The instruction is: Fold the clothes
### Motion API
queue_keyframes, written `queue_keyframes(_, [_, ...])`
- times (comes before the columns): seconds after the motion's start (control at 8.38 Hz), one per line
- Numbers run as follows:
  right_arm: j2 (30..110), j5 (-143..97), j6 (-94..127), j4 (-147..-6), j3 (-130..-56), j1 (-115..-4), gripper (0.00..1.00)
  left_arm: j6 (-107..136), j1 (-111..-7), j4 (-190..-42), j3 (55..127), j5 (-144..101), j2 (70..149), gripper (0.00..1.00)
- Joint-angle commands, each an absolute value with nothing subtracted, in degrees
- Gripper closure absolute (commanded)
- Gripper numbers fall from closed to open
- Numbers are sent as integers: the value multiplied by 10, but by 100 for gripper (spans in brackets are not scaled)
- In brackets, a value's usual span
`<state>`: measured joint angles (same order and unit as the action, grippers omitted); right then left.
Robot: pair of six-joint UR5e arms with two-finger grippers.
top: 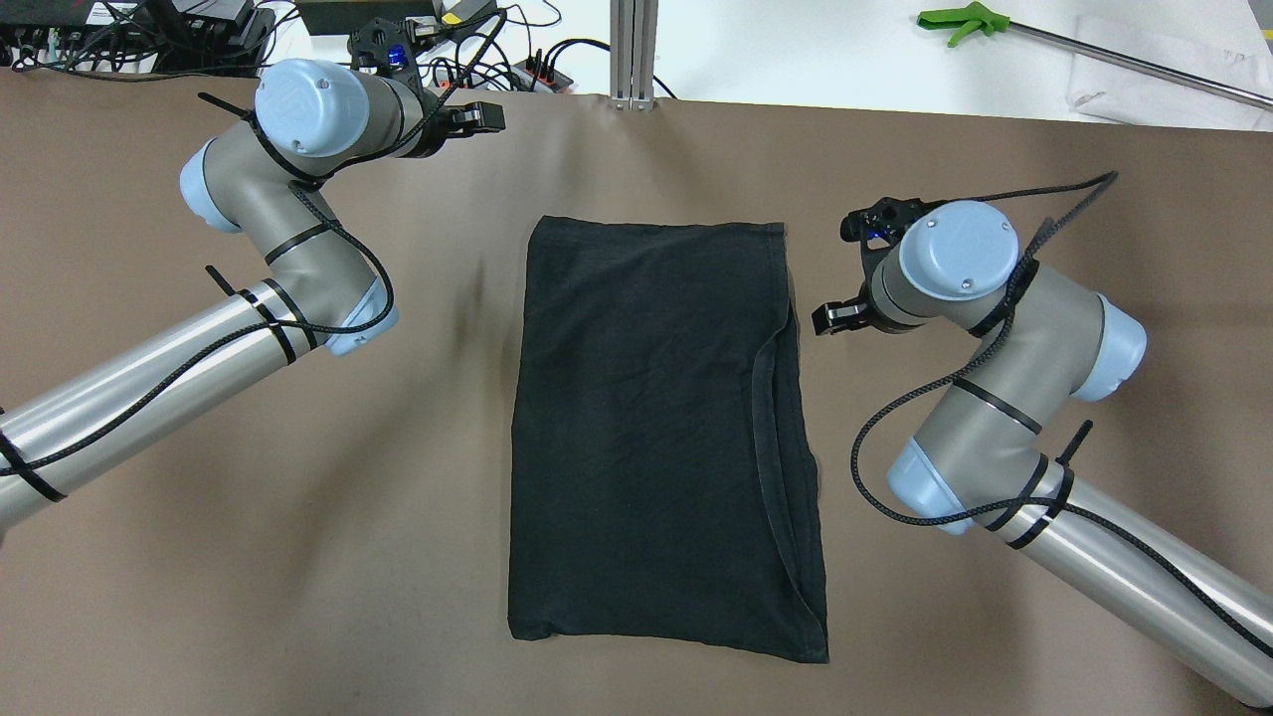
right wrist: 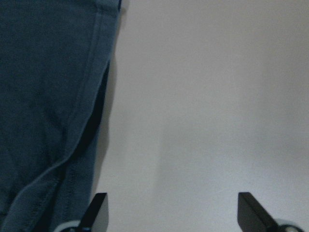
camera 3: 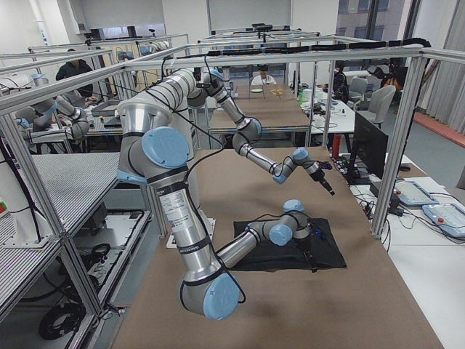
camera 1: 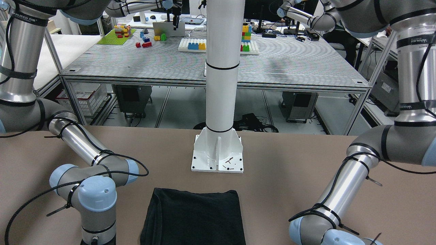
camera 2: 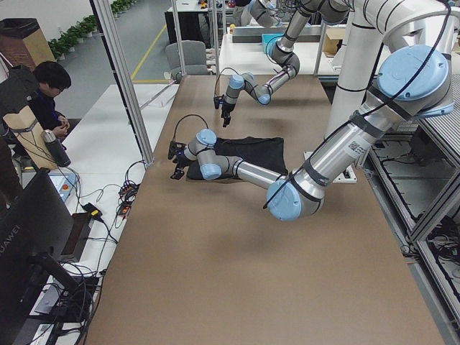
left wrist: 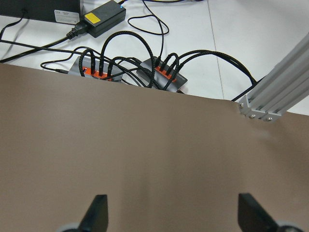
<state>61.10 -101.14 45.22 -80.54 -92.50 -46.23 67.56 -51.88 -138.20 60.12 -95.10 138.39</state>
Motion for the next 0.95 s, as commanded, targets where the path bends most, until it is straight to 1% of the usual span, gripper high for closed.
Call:
queue_keyframes(0.0, [562,-1006,537,-850,-929,-440,6,674,-519,-1383,601,-951,1383,5])
queue_keyframes(0.24, [556,-946,574,-850,-921,-384,6,671,-519,-1383,600,-952,1383,5])
queue_keyframes(0.36, [549,-933,580,-849,-911,-374,6,671,-519,-1383,600,-952,1383,5])
queue_keyframes(0.6, [533,-924,593,-847,-869,-367,6,671,-519,-1383,600,-952,1383,5])
queue_keyframes(0.84, [530,-920,595,-846,-864,-366,6,675,-519,-1383,599,-952,1383,5])
